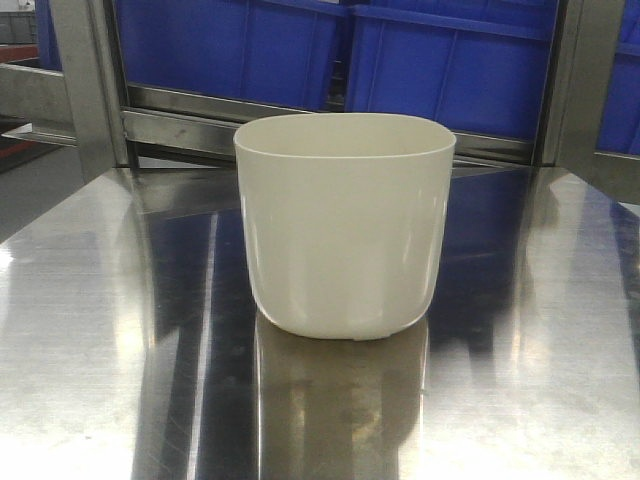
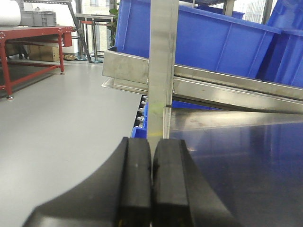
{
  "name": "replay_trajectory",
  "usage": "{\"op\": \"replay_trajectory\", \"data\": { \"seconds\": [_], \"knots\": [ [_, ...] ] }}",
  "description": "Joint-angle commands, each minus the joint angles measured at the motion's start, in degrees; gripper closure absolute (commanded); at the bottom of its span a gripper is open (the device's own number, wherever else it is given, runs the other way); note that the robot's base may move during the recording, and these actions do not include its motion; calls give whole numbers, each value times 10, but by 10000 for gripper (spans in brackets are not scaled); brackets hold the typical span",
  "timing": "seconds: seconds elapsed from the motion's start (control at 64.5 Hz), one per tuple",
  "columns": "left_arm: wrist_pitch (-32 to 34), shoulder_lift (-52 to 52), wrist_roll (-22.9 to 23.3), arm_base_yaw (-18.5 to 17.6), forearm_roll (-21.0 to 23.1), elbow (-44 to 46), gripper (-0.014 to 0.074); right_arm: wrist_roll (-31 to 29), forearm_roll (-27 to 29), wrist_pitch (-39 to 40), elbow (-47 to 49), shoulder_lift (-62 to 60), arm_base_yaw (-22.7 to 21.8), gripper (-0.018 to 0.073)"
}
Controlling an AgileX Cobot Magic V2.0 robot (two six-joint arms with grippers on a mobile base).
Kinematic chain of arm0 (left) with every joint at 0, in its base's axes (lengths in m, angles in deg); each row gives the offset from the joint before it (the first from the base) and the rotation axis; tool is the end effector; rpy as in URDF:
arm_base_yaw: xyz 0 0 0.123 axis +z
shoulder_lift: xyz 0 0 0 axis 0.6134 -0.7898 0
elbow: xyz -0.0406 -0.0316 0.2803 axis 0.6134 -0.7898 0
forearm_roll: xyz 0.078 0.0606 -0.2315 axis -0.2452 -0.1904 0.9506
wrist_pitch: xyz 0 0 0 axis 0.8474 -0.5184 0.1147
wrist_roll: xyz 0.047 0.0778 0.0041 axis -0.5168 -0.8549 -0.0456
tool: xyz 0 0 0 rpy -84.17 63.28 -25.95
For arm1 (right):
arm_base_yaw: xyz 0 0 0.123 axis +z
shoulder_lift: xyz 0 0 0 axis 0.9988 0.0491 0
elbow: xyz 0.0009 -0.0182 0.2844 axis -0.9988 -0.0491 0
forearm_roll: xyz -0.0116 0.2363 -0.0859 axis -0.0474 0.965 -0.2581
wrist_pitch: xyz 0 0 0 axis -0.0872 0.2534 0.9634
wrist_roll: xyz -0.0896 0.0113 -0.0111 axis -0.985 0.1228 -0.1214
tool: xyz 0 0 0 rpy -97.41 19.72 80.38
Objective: Move white bin to right shelf second layer
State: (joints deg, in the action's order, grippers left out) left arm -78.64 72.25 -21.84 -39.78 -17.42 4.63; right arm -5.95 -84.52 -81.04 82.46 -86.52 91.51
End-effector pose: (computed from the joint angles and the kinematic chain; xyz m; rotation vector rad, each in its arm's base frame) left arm 0.0561 -0.0023 0.2064 -0.0034 1.5347 -0.0637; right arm 0.0567 0.0044 0.1999 -0.0429 1.5434 0.0771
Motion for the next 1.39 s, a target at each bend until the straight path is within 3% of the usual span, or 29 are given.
{"op": "replay_trajectory", "data": {
  "seconds": [0.0, 1.379],
  "knots": [
    [47, 12, -1, 0, 6, -16, 512, -4, -4, 53, 0, -5, 0, 510],
    [47, 12, -1, 0, 6, -16, 512, -4, -4, 62, 0, -5, 0, 510]
  ]
}}
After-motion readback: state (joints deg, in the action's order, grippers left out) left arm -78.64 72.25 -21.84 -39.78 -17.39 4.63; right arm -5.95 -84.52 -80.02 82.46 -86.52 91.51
